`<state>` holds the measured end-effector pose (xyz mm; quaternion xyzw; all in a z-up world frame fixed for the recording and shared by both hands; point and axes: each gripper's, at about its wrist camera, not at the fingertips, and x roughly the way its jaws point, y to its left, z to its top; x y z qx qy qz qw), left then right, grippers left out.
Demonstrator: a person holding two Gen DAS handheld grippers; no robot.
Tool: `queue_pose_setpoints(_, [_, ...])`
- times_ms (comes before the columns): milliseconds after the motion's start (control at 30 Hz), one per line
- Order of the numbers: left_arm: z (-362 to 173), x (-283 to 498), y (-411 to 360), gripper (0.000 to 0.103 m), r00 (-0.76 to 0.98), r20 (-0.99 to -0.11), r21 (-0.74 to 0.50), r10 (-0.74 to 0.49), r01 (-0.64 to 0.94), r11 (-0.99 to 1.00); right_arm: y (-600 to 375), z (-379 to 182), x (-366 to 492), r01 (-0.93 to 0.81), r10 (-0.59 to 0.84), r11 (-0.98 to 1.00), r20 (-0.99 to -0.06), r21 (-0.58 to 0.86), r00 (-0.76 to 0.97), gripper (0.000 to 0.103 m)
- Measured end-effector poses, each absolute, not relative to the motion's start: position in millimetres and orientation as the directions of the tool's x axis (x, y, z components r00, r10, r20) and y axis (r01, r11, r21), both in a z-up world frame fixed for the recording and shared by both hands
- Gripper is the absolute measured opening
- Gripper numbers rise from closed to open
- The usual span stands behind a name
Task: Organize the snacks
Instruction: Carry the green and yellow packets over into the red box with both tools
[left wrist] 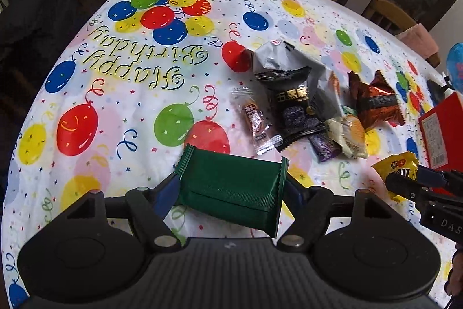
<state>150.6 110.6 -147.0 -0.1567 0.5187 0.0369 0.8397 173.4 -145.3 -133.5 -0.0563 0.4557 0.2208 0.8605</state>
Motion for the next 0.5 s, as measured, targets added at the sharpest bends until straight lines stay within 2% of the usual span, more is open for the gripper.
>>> queue_pose_setpoints(500, [-92, 130, 70, 0.075, 0.529, -0.833, -0.267, -0.164, -0.124, 0.956, -183, -75, 136, -0.41, 0.359, 0.903, -0.745, 0.126, 0.563, 0.048])
